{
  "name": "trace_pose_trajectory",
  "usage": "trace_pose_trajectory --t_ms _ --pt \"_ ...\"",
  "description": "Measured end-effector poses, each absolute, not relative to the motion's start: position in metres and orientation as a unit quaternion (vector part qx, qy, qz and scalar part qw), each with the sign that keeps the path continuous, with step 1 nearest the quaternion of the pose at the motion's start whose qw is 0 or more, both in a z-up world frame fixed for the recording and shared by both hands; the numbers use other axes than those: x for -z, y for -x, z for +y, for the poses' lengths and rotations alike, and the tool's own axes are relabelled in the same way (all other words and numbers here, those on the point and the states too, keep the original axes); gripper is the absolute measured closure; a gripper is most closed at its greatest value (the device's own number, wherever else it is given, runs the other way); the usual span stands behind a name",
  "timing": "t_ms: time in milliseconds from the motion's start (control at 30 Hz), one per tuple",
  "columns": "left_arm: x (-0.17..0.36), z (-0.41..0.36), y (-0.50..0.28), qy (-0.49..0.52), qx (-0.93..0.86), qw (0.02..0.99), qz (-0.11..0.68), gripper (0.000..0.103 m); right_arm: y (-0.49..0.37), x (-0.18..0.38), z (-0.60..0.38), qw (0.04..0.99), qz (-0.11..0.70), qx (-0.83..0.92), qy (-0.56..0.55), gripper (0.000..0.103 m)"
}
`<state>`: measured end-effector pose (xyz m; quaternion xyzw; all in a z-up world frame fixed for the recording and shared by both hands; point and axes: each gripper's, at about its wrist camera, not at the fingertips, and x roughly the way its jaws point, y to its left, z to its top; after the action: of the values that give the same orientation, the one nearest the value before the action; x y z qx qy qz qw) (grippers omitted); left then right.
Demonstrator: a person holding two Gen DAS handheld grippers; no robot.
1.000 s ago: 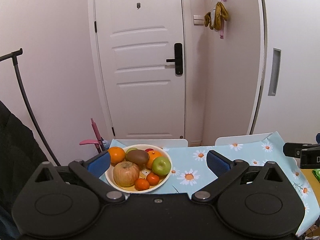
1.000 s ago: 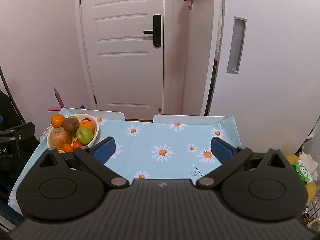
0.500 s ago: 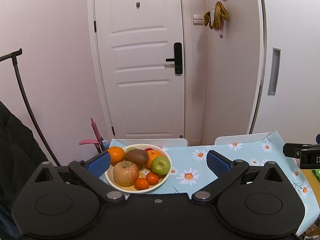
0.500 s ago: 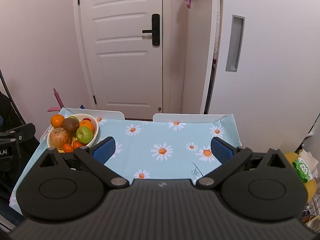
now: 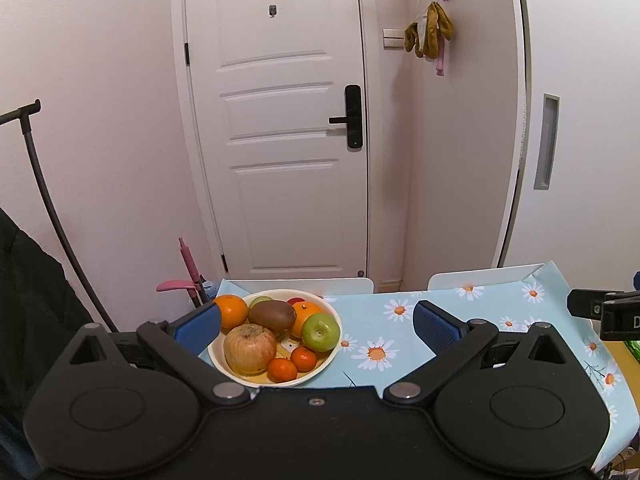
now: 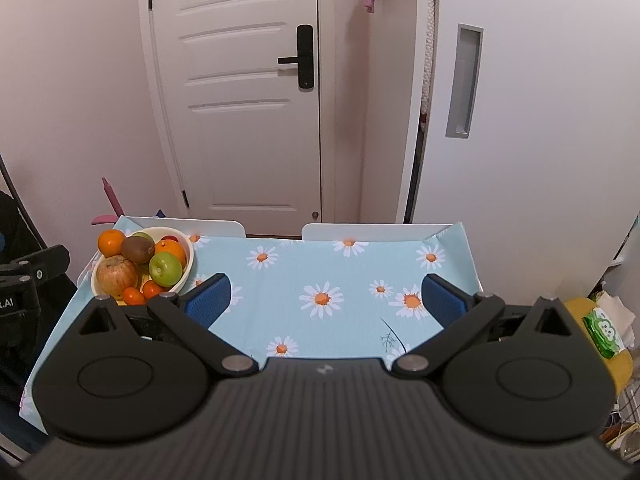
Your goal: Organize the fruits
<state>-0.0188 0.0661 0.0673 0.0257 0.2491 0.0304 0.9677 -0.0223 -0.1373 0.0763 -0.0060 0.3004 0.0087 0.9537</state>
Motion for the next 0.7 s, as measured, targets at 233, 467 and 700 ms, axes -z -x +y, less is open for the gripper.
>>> trace_pose_trajectory --t_ms 233,467,700 --pt "-0.0675 0.0662 0.0186 -0.025 -0.03 0.968 0.25 0.0 0.0226 -0.0757 -0.1372 0.953 0.301 -0.009 0.006 0.0" --pt "-0.0667 0.0661 0.0183 -0.028 -0.031 0.968 0.249 0.0 0.0231 -0.0745 -0.136 0.953 0.302 -0.008 0.006 0.0" --pt "-0.0648 0.0682 0.0184 -0.029 -0.027 0.968 0.249 0.0 0.0234 -0.0746 -0.1358 0.953 0.302 -0.008 0.005 0.0"
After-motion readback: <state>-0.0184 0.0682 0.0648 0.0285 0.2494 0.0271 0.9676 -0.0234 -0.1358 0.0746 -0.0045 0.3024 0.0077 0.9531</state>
